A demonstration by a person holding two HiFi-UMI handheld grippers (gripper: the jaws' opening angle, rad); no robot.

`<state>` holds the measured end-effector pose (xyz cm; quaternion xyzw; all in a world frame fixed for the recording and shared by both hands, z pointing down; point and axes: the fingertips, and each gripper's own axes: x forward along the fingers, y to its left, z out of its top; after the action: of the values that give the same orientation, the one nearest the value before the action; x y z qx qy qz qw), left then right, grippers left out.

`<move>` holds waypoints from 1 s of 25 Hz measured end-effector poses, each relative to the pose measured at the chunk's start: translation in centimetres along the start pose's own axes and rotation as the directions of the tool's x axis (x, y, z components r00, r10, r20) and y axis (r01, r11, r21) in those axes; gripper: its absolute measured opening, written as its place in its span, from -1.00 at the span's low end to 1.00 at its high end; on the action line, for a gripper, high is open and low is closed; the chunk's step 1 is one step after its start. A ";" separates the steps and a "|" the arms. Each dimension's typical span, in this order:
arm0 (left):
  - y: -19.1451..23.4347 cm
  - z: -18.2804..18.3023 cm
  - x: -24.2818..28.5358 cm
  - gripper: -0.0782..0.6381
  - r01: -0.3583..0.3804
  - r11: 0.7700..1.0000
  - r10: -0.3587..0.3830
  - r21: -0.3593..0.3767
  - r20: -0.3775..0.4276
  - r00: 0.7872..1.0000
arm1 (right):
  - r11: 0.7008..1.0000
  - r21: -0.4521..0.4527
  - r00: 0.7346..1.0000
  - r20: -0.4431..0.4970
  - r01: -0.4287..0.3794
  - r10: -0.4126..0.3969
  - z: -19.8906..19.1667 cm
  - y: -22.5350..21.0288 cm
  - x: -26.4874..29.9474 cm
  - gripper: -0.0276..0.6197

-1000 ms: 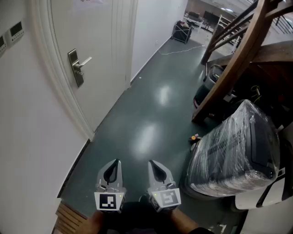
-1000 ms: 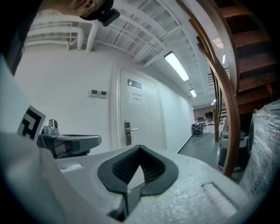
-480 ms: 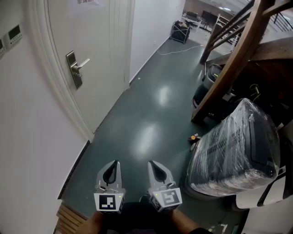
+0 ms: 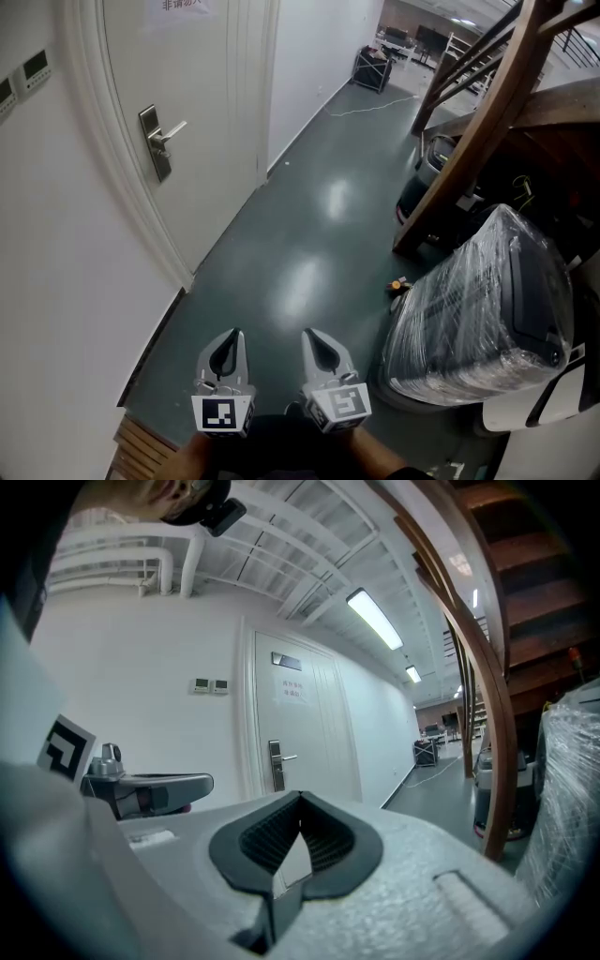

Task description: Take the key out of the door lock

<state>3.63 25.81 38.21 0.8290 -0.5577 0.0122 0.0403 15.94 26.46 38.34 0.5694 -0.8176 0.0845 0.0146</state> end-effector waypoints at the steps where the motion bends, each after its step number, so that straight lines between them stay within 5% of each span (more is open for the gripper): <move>1: 0.1 0.0 0.0 -0.73 -0.005 1.000 0.005 0.000 0.001 1.000 | 1.000 -0.004 1.000 -0.002 -0.002 0.002 0.5 0.1 0.2 -0.94; 17: 1.0 -0.2 0.3 -0.73 -0.092 0.995 0.092 -0.028 -0.003 0.996 | 0.998 -0.007 0.998 0.001 -0.056 0.056 -1.5 -0.1 1.8 -0.94; 25: -0.8 -1.3 1.0 -0.73 -0.079 0.997 0.079 -0.013 0.005 0.997 | 0.996 -0.013 0.996 0.001 -0.084 0.084 -2.0 -1.5 1.4 -0.94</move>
<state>4.83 25.28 39.51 0.8061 -0.5901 0.0078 0.0436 16.74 24.93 40.66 0.5345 -0.8413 0.0790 0.0141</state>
